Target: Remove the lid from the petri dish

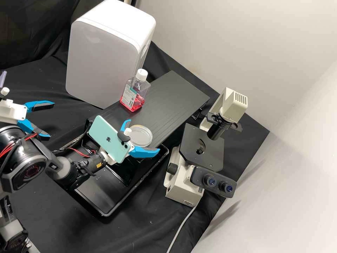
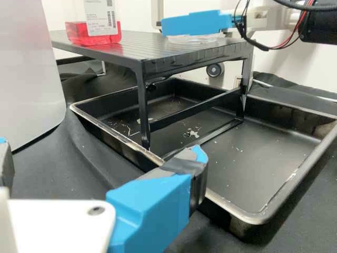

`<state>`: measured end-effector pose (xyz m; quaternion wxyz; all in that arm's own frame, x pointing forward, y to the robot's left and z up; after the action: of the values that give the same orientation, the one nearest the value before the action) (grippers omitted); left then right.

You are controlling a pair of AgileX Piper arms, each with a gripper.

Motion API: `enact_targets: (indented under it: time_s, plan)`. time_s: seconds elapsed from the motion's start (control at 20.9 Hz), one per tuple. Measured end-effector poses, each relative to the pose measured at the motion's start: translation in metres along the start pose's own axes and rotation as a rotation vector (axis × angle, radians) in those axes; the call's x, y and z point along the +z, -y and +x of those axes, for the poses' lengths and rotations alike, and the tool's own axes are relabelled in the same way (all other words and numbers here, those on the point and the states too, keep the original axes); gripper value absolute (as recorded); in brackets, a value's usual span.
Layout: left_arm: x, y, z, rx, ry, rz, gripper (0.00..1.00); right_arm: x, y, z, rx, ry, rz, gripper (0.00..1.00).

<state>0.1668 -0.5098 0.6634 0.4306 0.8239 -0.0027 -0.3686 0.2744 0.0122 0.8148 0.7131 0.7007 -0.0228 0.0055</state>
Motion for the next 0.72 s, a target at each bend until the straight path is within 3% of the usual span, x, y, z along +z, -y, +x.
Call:
enact_targets:
  time_s: [0.19, 0.38, 0.67, 0.72]
  plan:
    - [0.0, -0.0001, 0.0, 0.001, -0.004, -0.002, 1.0, -0.003, 0.006, 0.004, -0.02, -0.01, -0.006, 1.0]
    - [-0.001, -0.0002, 0.0, 0.002, -0.008, -0.003, 1.0, -0.002, 0.01, 0.007, -0.016, 0.005, -0.002, 1.0]
    - [-0.001, -0.0006, 0.0, 0.005, -0.011, -0.005, 1.0, -0.004, 0.012, 0.009, -0.024, 0.001, -0.013, 1.0]
    - [-0.001, -0.0006, 0.0, 0.005, -0.011, -0.005, 1.0, -0.004, 0.012, 0.009, -0.024, 0.001, -0.015, 0.0]
